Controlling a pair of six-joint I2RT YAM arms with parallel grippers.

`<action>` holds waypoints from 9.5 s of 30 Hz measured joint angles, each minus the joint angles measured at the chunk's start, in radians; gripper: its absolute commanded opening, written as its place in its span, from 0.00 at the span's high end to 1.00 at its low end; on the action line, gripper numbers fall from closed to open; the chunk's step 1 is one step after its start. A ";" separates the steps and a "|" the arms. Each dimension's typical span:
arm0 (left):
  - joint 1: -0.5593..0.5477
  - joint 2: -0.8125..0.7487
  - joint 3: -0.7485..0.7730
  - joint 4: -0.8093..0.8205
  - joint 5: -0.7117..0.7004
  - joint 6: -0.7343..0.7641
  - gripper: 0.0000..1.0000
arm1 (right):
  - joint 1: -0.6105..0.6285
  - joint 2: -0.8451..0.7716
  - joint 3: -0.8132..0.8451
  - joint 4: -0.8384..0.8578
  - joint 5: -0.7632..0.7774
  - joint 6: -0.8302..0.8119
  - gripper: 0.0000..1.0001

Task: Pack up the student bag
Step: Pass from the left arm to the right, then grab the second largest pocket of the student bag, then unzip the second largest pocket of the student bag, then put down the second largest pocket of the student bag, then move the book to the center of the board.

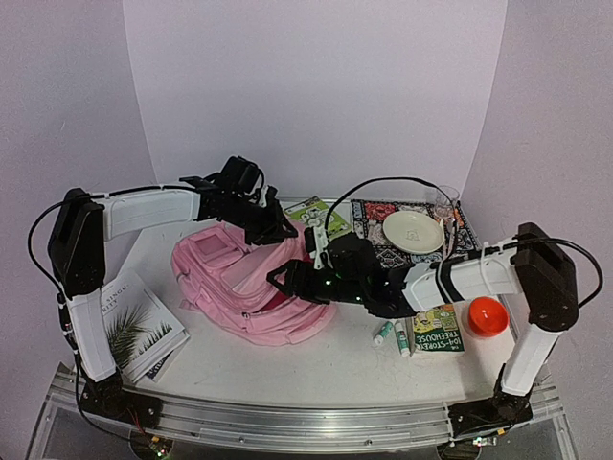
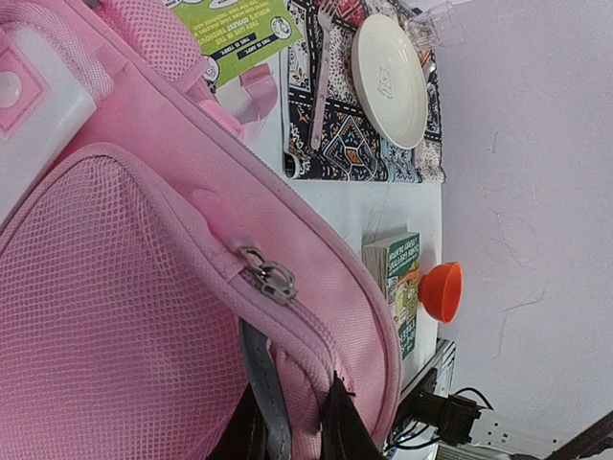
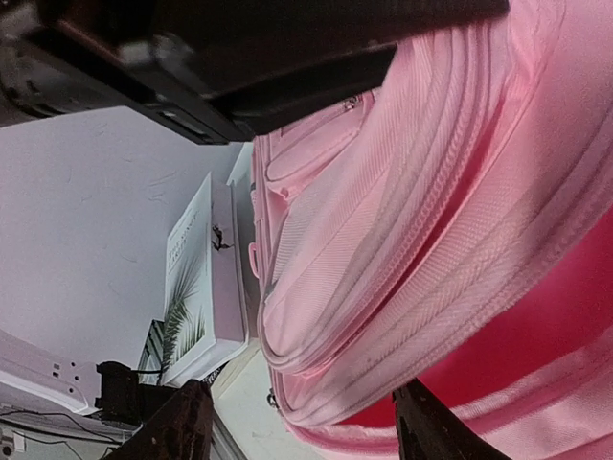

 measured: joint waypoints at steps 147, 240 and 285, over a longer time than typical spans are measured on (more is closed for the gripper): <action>0.222 -0.557 -0.428 -0.347 -0.531 0.471 0.09 | -0.097 0.100 0.403 -0.256 -0.182 0.082 1.00; -0.316 0.084 -0.096 -0.159 -0.389 0.222 0.01 | -0.627 -0.118 -0.055 -0.810 0.005 -0.301 0.02; -0.325 0.331 0.280 -0.201 -0.264 0.240 0.06 | -0.511 -0.113 -0.074 -0.722 -0.061 -0.322 0.06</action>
